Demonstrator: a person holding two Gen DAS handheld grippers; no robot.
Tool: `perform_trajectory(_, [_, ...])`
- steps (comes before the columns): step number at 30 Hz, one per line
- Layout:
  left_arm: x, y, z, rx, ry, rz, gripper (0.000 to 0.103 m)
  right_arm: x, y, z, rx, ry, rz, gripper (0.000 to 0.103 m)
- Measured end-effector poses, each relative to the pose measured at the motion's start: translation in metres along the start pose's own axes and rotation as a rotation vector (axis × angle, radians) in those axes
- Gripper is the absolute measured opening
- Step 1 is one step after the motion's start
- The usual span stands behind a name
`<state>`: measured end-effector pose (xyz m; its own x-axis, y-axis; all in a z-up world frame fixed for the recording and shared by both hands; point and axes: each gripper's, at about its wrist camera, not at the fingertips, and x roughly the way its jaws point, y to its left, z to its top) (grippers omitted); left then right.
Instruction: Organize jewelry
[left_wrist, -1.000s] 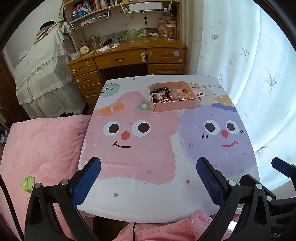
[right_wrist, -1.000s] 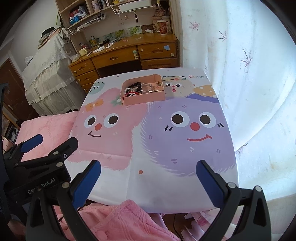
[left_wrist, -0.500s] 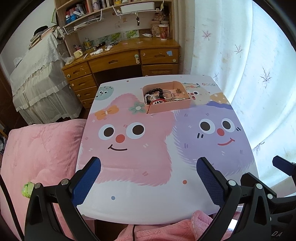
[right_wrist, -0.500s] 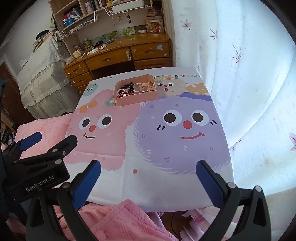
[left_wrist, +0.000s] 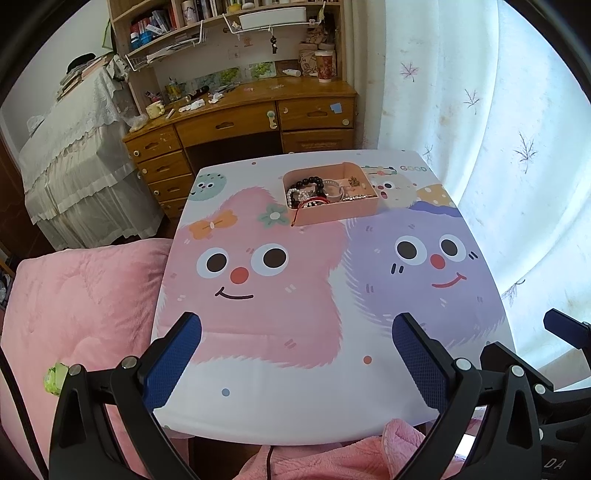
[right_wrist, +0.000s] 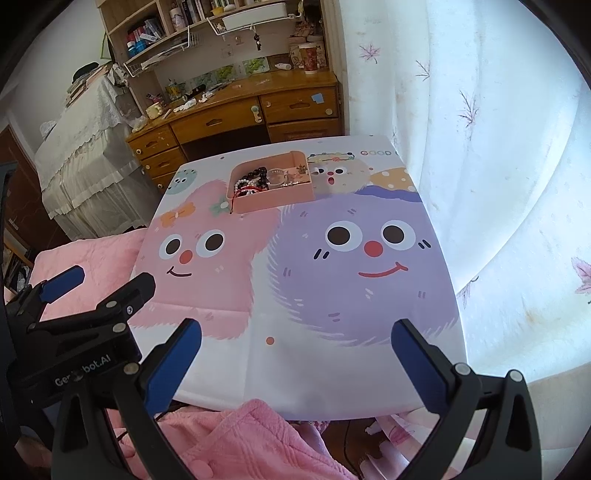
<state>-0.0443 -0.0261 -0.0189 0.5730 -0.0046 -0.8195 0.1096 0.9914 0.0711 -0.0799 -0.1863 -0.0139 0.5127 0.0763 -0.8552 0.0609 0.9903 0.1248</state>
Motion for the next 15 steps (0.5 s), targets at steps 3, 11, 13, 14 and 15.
perform_trajectory(3, [-0.0015,-0.0019,0.0018,0.0,-0.004,-0.007,0.102,-0.0011,-0.0003,-0.0021,0.0,0.002,-0.007,0.103])
perform_trajectory(11, [-0.0025,-0.0077,0.0006,0.012,0.002,-0.014,0.102,-0.0031,-0.0057,-0.0057,0.022,0.006,-0.007,0.103])
perform_trajectory(13, [-0.0028,-0.0087,0.0001,0.014,0.005,-0.015,0.102,-0.0036,-0.0061,-0.0061,0.024,0.004,-0.007,0.103])
perform_trajectory(14, [-0.0029,-0.0093,0.0,0.014,0.005,-0.015,0.102,-0.0043,-0.0062,-0.0066,0.024,0.002,-0.006,0.103])
perform_trajectory(15, [-0.0029,-0.0097,0.0,0.014,0.004,-0.016,0.102,-0.0045,-0.0068,-0.0069,0.024,0.001,-0.006,0.103])
